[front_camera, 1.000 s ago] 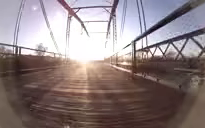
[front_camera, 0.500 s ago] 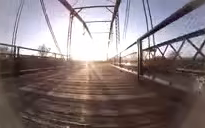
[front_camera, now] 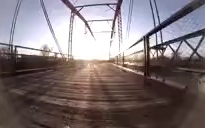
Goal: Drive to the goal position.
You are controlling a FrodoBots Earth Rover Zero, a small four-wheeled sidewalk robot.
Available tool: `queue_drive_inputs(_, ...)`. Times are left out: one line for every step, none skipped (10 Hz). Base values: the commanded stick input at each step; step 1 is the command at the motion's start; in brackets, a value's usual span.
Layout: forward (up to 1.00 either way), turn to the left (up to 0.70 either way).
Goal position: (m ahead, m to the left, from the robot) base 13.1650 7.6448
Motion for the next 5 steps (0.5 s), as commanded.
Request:
queue_drive_inputs(0.7, 0.14)
queue_drive_inputs(0.7, 0.14)
queue_drive_inputs(0.7, 0.14)
queue_drive_inputs(0.7, 0.14)
queue_drive_inputs(0.7, 0.14)
